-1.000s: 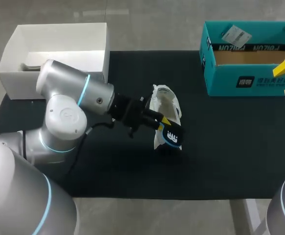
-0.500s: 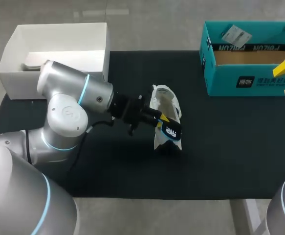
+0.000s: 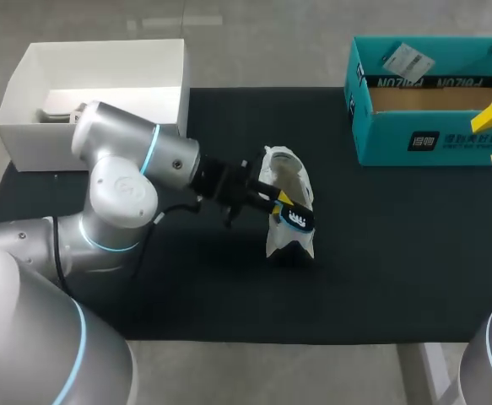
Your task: Take the shoe out of the shoebox, open the shoe tongue, remove and reinsert the insole, then place the shoe into the shoebox
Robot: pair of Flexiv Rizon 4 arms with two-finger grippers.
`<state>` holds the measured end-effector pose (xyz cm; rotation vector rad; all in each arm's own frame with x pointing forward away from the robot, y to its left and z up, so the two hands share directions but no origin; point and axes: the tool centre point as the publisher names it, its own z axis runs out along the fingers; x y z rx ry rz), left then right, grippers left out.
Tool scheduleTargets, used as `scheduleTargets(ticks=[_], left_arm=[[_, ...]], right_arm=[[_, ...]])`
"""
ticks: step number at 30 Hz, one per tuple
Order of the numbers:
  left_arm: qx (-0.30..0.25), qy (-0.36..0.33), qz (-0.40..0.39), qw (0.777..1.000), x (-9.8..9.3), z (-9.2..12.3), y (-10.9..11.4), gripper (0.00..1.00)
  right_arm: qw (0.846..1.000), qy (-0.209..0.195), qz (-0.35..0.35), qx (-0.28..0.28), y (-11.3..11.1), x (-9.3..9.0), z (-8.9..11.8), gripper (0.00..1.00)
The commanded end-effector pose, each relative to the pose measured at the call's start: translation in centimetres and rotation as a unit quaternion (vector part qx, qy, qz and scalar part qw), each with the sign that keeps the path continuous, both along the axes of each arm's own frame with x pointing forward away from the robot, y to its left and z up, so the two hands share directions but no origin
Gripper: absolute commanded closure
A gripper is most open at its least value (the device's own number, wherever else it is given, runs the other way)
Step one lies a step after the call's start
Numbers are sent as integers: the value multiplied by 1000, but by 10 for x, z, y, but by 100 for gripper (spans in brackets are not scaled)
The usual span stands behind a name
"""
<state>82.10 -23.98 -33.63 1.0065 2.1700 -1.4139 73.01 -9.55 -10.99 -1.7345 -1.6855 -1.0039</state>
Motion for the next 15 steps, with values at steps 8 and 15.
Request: scheduleTargets(ticks=[8, 15], left_arm=[[11, 6, 11, 1000, 20, -20, -6, 100], [26, 0, 19, 999, 28, -28, -8, 100]], right_arm=[[1000, 0, 0, -1, 0, -1, 0, 0], [1000, 0, 0, -1, 0, -1, 0, 0]])
